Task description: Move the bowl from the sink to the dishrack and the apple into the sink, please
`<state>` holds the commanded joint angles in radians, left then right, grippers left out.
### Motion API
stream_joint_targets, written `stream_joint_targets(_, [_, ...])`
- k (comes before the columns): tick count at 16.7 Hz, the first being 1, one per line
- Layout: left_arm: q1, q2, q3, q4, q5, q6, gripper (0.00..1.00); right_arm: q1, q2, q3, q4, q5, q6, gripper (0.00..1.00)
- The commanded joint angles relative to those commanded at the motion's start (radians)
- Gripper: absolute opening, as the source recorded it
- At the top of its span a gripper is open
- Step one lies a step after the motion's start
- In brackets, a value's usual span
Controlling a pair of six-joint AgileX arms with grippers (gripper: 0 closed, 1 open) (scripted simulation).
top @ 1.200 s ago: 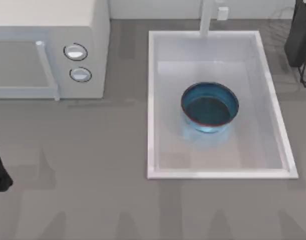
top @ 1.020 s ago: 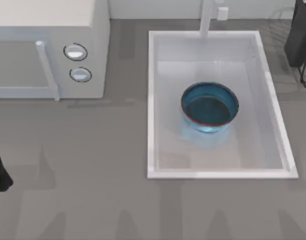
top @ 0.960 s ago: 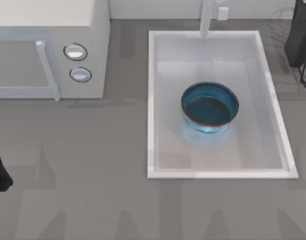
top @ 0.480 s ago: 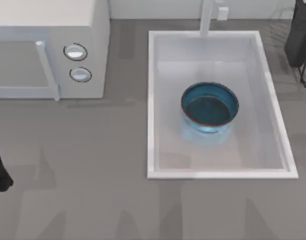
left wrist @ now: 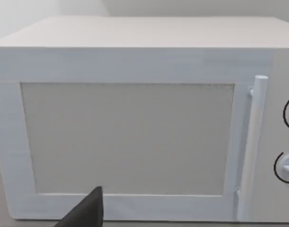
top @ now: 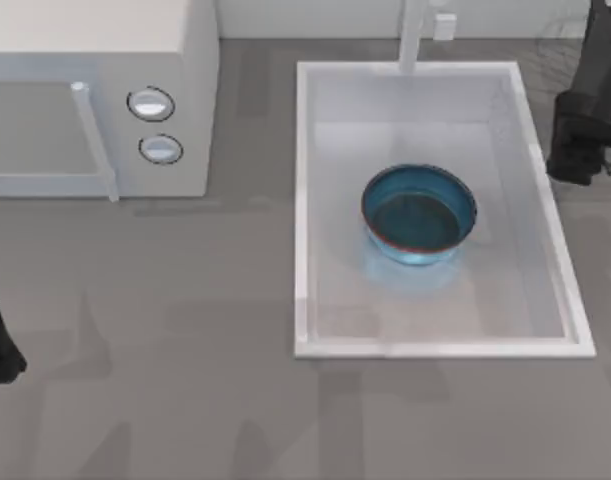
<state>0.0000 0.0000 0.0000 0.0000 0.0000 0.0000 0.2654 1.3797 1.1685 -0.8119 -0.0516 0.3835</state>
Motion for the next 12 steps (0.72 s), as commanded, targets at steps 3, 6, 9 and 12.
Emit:
stream_joint_targets(3, [0.000, 0.000, 0.000, 0.000, 0.000, 0.000, 1.00, 0.065, 0.348, 0.307, -0.182, -0.008, 0.071, 1.00])
stream_joint_targets(6, [0.000, 0.000, 0.000, 0.000, 0.000, 0.000, 1.00, 0.124, 0.664, 0.618, -0.324, 0.004, 0.123, 1.00])
stream_joint_targets(9, [0.000, 0.000, 0.000, 0.000, 0.000, 0.000, 1.00, 0.176, 0.930, 0.913, -0.416, 0.037, 0.155, 1.00])
stream_joint_targets(12, [0.000, 0.000, 0.000, 0.000, 0.000, 0.000, 1.00, 0.217, 1.131, 1.160, -0.459, 0.087, 0.170, 1.00])
